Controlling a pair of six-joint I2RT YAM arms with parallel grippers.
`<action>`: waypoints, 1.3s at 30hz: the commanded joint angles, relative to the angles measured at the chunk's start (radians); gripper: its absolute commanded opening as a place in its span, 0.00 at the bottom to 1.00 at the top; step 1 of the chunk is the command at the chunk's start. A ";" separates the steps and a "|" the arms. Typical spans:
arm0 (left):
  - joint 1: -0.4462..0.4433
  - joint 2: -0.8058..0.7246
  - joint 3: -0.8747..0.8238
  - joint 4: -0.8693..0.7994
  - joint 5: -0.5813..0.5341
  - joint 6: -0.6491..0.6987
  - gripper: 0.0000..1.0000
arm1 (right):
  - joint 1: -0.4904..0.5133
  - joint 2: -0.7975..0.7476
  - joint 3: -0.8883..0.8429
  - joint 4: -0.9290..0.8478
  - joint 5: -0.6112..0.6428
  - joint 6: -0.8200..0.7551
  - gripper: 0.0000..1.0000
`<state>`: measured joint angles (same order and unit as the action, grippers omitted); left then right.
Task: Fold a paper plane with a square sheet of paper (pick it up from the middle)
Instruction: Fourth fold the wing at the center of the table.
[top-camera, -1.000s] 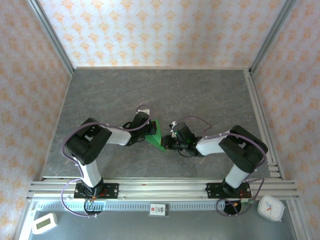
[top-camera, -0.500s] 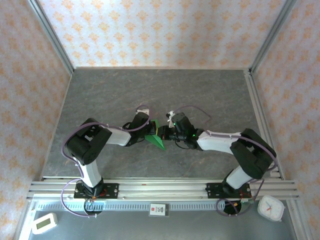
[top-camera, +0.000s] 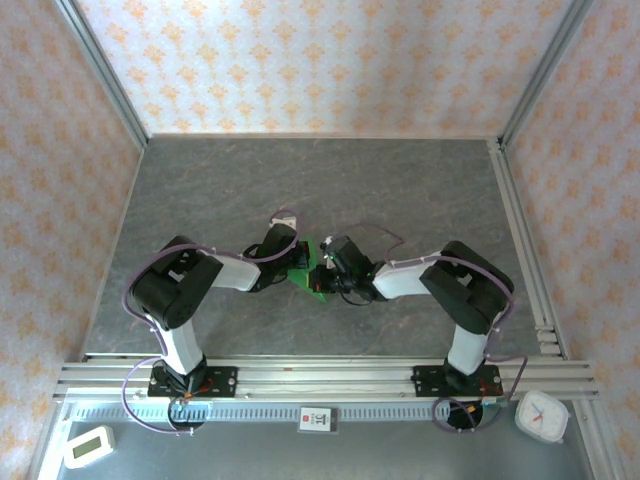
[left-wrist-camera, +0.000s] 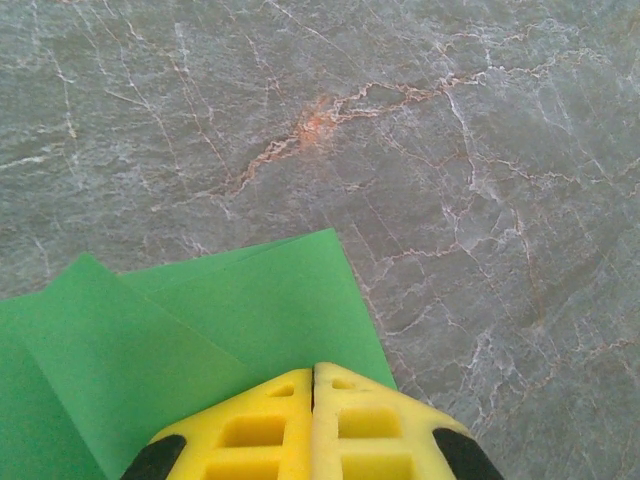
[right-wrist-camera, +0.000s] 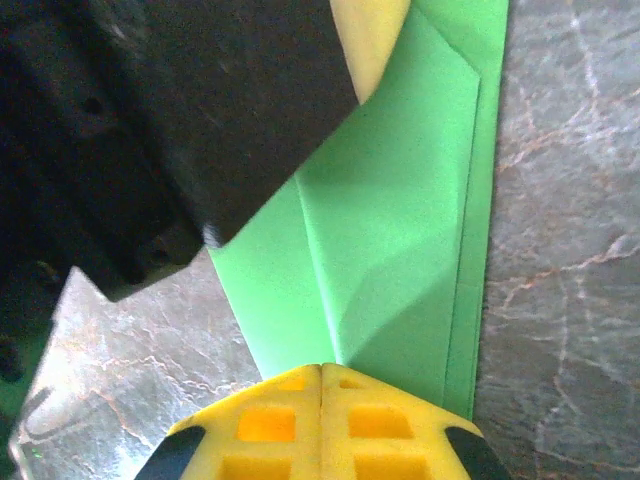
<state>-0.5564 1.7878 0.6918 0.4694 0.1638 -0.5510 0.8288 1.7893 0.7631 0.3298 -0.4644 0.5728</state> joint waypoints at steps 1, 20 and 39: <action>0.000 0.007 -0.021 -0.056 -0.010 -0.004 0.00 | 0.004 0.005 -0.011 -0.032 0.008 -0.026 0.00; -0.001 0.027 -0.011 -0.087 -0.046 0.017 0.00 | 0.003 -0.126 -0.241 -0.042 0.061 -0.017 0.00; 0.000 0.030 -0.014 -0.079 -0.040 0.013 0.00 | -0.006 -0.437 -0.405 -0.059 0.090 0.070 0.00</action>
<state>-0.5632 1.7882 0.6918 0.4686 0.1707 -0.5480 0.8276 1.4017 0.3256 0.4099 -0.4057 0.6502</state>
